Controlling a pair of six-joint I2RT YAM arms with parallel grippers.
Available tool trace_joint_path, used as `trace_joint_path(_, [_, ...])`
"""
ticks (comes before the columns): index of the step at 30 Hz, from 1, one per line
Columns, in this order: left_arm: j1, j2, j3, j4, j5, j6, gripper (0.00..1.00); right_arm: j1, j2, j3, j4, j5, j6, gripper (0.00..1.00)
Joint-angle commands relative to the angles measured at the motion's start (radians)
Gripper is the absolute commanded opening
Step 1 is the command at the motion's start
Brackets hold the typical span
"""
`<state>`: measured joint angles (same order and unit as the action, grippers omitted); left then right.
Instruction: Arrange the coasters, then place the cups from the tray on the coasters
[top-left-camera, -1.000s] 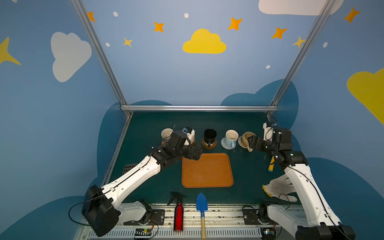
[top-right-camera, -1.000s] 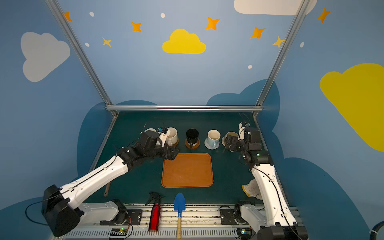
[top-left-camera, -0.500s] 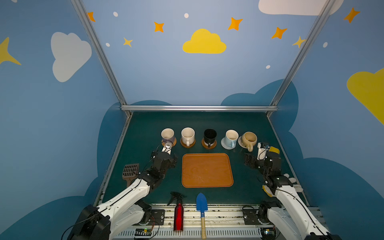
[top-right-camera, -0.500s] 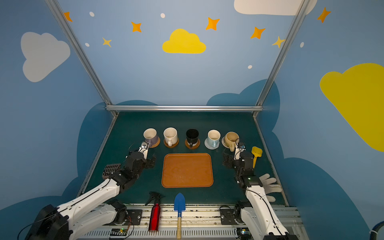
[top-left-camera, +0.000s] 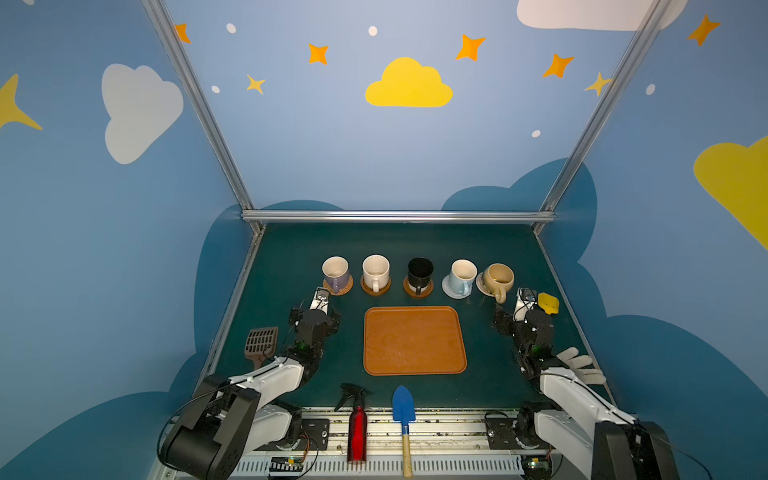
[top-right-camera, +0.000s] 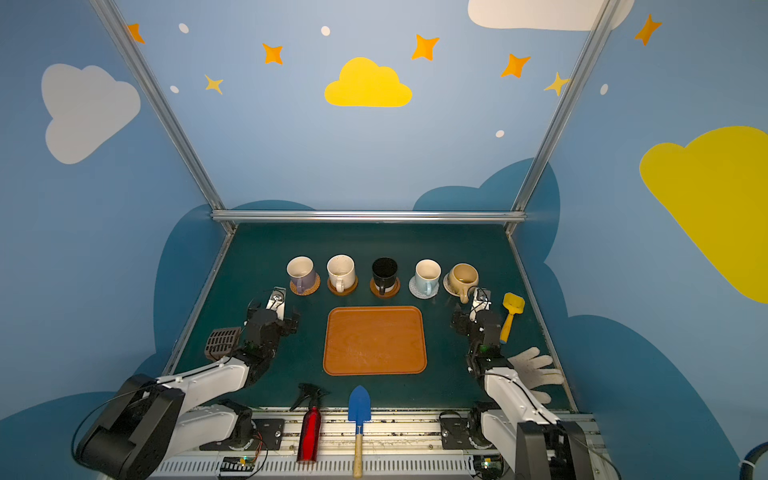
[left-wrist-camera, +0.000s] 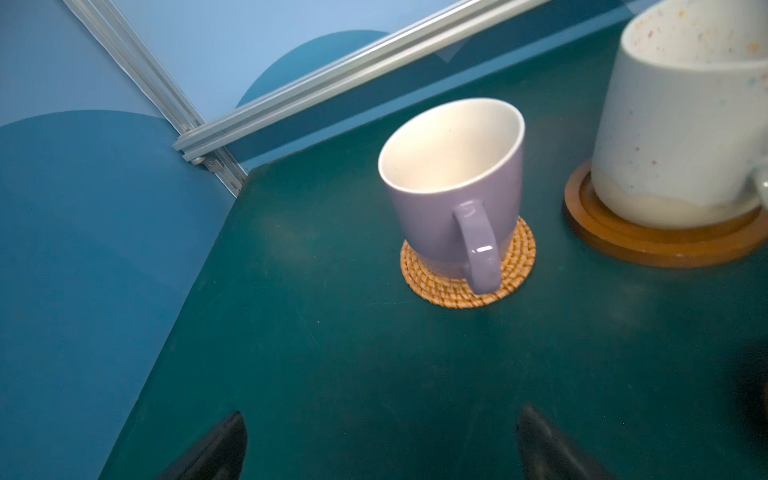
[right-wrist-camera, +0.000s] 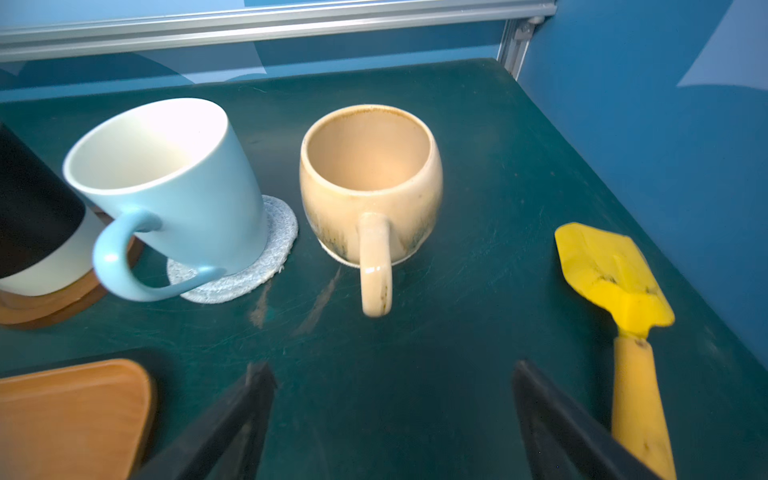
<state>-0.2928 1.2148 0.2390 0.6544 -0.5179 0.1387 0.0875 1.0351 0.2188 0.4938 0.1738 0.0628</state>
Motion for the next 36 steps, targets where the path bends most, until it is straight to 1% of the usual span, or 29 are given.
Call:
trace_joint_path(1, [0.075, 0.023, 0.011, 0.119, 0.116, -0.01, 1.0, -0.003, 0.06, 0.002, 0.179, 0.005, -0.027, 0.89])
trace_joint_path(5, [0.153, 0.072, 0.024, 0.173, 0.219, -0.041, 1.0, -0.008, 0.168, 0.028, 0.261, 0.0, -0.031, 0.89])
trace_joint_path(10, [0.173, 0.173, 0.059, 0.225, 0.272, -0.065, 1.0, -0.017, 0.24, 0.062, 0.303, -0.004, -0.037, 0.89])
trace_joint_path(13, [0.176, 0.244, 0.074, 0.267, 0.268, -0.069, 1.0, -0.023, 0.281, 0.083, 0.319, -0.025, -0.042, 0.89])
trace_joint_path(14, [0.175, 0.252, 0.072, 0.281, 0.266, -0.071, 1.0, -0.022, 0.296, 0.089, 0.324, -0.027, -0.045, 0.89])
trace_joint_path(16, [0.184, 0.242, 0.077, 0.254, 0.276, -0.077, 1.0, -0.026, 0.323, 0.101, 0.334, -0.026, -0.055, 0.88])
trace_joint_path(18, [0.191, 0.25, 0.086, 0.245, 0.286, -0.083, 1.0, -0.033, 0.345, 0.11, 0.341, -0.022, -0.038, 0.88])
trace_joint_path(22, [0.222, 0.278, 0.1, 0.236, 0.333, -0.105, 1.0, -0.046, 0.397, 0.132, 0.345, -0.034, -0.025, 0.88])
trace_joint_path(25, [0.228, 0.339, 0.096, 0.313, 0.34, -0.105, 1.0, -0.047, 0.451, 0.138, 0.378, -0.031, -0.02, 0.88])
trace_joint_path(26, [0.227, 0.337, 0.099, 0.307, 0.336, -0.108, 1.0, -0.046, 0.462, 0.142, 0.378, -0.026, -0.016, 0.88])
trace_joint_path(28, [0.233, 0.319, 0.118, 0.241, 0.346, -0.112, 1.0, -0.044, 0.486, 0.157, 0.378, -0.015, -0.02, 0.89])
trace_joint_path(30, [0.242, 0.324, 0.13, 0.224, 0.362, -0.12, 1.0, -0.039, 0.478, 0.164, 0.351, -0.007, -0.02, 0.9])
trace_joint_path(34, [0.271, 0.324, 0.163, 0.157, 0.391, -0.147, 1.0, -0.034, 0.481, 0.164, 0.353, -0.001, -0.024, 0.91])
trace_joint_path(36, [0.281, 0.325, 0.166, 0.15, 0.406, -0.154, 1.0, -0.031, 0.484, 0.162, 0.365, 0.007, -0.027, 0.91])
